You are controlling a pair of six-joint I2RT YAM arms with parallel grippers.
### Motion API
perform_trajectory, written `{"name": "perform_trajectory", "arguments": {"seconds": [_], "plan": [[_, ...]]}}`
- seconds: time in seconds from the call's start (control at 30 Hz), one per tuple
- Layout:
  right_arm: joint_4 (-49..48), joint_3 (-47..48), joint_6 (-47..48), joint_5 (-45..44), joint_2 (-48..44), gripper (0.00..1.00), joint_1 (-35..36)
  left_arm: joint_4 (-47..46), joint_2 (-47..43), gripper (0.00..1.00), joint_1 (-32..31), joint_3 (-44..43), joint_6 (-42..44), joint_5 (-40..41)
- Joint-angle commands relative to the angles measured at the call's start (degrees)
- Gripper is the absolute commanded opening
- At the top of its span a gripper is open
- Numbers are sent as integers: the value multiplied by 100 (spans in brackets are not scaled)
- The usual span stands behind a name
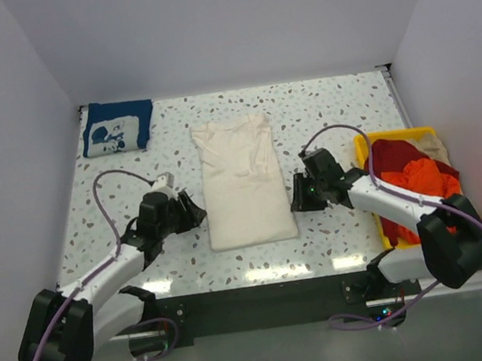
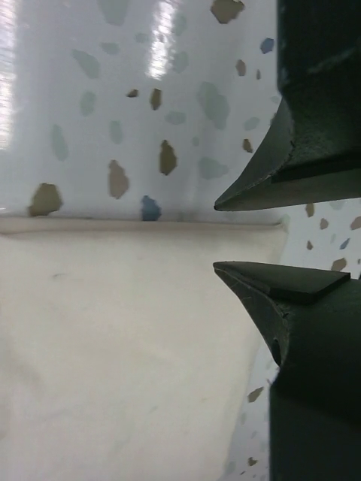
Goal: Fold and stack the t-shirts
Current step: Fold the tshirt
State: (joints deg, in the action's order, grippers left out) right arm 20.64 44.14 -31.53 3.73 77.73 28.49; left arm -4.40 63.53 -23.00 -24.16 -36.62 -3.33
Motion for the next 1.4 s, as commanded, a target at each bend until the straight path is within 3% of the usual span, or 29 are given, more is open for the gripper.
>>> {"name": "perform_trajectory", "arguments": {"seconds": [0.0, 0.13, 0.47, 0.9, 1.37], "plan": [[185, -643, -231, 839, -565, 37, -10, 62, -551, 53, 6, 789, -266, -748], [212, -1065, -468, 1068, -1144, 38, -1, 62, -1122, 60, 6, 1238, -459, -1212], [-130, -1803, -864, 1297, -1419, 38, -1, 80, -1422, 54, -116, 1677, -732, -1442], [-614, -2173, -1206, 1394, -1472, 38, -10, 44, -1308, 43, -775, 1951, -1110, -1012], [-1168, -2436, -1558, 1218, -1499, 38, -1, 977, -1932, 47, -872, 1801, -1224, -633]]}}
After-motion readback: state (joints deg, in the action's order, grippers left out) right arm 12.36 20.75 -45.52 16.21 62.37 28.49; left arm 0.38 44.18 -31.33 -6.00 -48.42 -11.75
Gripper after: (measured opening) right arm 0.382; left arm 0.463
